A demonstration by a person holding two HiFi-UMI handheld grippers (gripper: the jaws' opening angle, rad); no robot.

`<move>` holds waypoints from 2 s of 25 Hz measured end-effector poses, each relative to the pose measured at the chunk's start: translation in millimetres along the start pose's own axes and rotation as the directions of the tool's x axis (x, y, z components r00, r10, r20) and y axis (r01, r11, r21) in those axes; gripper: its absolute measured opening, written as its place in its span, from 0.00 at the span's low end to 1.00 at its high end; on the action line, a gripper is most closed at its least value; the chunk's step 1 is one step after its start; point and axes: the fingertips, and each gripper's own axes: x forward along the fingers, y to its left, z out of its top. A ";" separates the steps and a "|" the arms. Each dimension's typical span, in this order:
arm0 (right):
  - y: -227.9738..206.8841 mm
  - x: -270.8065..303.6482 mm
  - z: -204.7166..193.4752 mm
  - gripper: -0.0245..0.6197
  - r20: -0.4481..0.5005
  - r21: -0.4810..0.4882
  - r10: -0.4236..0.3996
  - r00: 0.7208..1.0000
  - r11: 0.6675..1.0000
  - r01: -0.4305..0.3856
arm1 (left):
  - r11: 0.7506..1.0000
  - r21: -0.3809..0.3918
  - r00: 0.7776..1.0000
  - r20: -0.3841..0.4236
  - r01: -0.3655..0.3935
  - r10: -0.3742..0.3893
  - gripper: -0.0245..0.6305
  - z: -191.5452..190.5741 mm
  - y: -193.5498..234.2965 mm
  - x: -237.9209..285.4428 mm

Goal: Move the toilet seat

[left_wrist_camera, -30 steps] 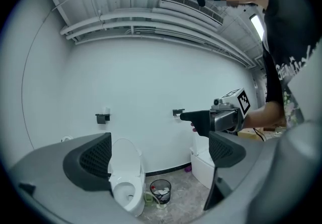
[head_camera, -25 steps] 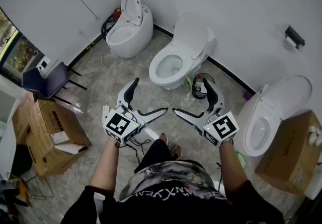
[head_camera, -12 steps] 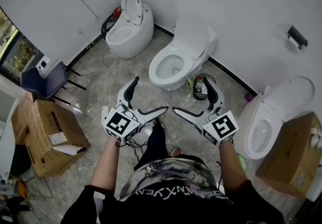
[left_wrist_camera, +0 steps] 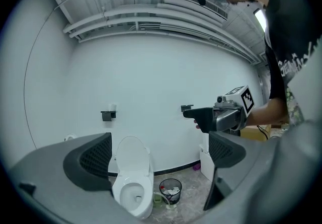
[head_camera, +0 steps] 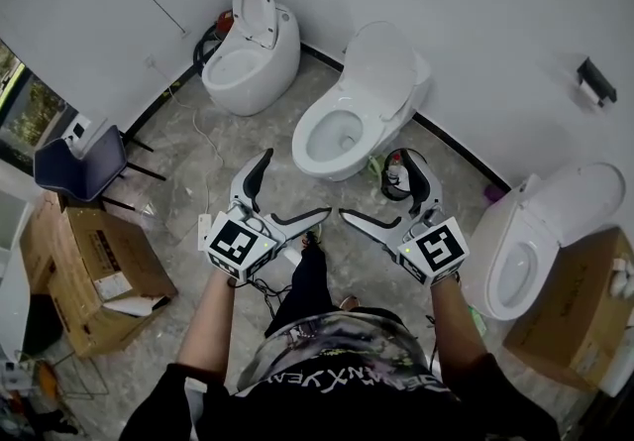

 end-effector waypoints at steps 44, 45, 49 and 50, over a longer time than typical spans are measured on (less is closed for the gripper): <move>-211.7 312.7 -61.4 0.95 -0.190 0.118 -0.088 0.978 0.987 0.112 | 0.973 -0.188 0.984 -0.088 0.135 -0.153 0.92 -91.3 325.7 192.8; -213.4 313.2 -64.8 0.95 -0.193 0.122 -0.089 0.977 0.986 0.114 | 0.972 -0.196 0.984 -0.092 0.133 -0.154 0.92 -94.1 325.8 194.9; -222.6 313.9 -79.9 0.95 -0.209 0.147 -0.096 0.973 0.981 0.129 | 0.966 -0.228 0.982 -0.113 0.125 -0.154 0.92 -107.8 323.1 205.0; -225.9 313.6 -84.3 0.95 -0.214 0.158 -0.100 0.972 0.978 0.135 | 0.964 -0.238 0.981 -0.119 0.121 -0.153 0.92 -112.1 322.4 208.1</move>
